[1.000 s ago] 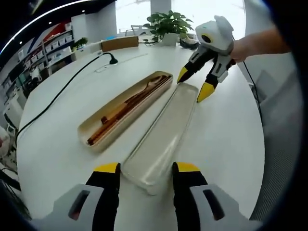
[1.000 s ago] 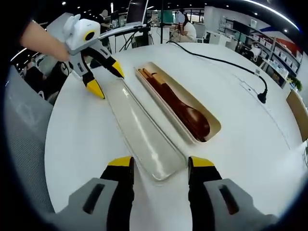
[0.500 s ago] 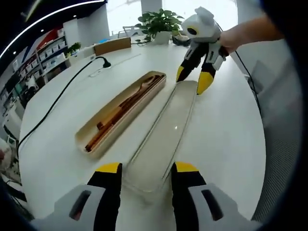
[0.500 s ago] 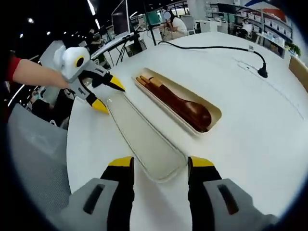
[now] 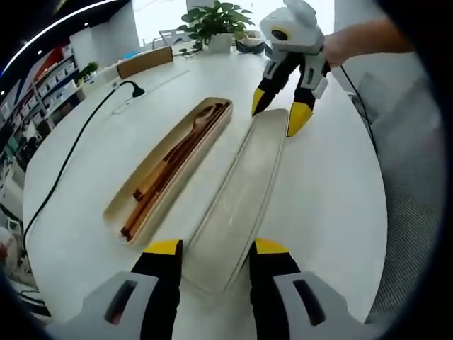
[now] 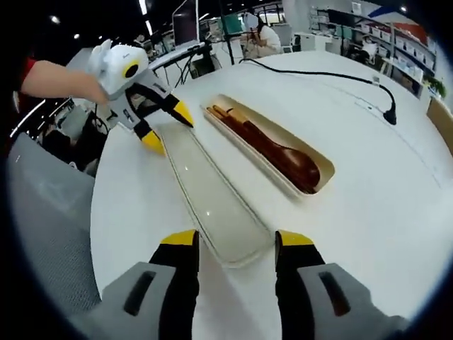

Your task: Arrange the utensils inside the cutlery case until each visible utensil rests in its matching compartment.

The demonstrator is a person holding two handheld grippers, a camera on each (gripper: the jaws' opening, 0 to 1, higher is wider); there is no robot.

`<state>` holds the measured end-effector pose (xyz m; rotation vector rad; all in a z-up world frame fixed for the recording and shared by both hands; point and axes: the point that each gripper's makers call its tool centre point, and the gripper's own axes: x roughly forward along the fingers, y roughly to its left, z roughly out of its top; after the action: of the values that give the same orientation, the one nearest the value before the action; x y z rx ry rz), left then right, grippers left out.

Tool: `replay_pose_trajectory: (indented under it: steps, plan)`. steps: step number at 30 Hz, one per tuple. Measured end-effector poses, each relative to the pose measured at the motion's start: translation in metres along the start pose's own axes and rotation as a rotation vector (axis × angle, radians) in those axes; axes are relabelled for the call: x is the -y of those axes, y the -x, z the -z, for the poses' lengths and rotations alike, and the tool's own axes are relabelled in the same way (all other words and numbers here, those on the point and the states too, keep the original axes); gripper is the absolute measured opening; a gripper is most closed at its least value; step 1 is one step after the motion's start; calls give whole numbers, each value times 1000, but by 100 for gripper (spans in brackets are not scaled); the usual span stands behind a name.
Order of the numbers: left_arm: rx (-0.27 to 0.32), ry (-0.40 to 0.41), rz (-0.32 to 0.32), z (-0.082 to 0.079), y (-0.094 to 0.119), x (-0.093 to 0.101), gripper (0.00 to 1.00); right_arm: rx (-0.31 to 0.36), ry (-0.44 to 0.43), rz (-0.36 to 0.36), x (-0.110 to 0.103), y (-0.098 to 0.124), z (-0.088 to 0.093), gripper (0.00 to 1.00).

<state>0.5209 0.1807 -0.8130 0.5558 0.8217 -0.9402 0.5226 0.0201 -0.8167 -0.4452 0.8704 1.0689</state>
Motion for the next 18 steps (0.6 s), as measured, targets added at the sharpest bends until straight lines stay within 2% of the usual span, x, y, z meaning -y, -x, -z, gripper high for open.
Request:
replay_pose_trajectory:
  steps: [2, 4, 6, 7, 8, 9, 11, 13, 14, 18]
  plan:
    - [-6, -7, 15, 2, 1, 1, 38, 11, -27, -13, -3, 1, 0, 38]
    - [-12, -12, 29, 5, 4, 3, 38, 61, -119, -77, -9, 3, -3, 38]
    - [-20, 5, 46, 8, 4, 7, 35, 99, -272, -171, -13, 7, -5, 38]
    - [-28, 53, 66, 10, 5, 12, 33, 108, -342, -195, -13, 7, -6, 38]
    - [-24, 22, 51, 8, 5, 8, 28, 98, -402, -214, -15, 10, -4, 37]
    - [-36, 31, 47, 10, 6, 7, 24, 121, -381, -191, -9, 8, -4, 35]
    - [-41, 36, 45, 10, 6, 6, 18, 116, -251, -129, -8, 8, -2, 25]
    - [-46, 15, 58, 10, 6, 6, 18, 72, -196, -137, -18, 7, 2, 22]
    - [-48, 11, 58, 10, 6, 5, 17, 89, -144, -99, -11, 7, 0, 20]
    - [-54, 6, 61, 11, 6, 6, 16, 105, -76, -89, -15, 6, -1, 12]
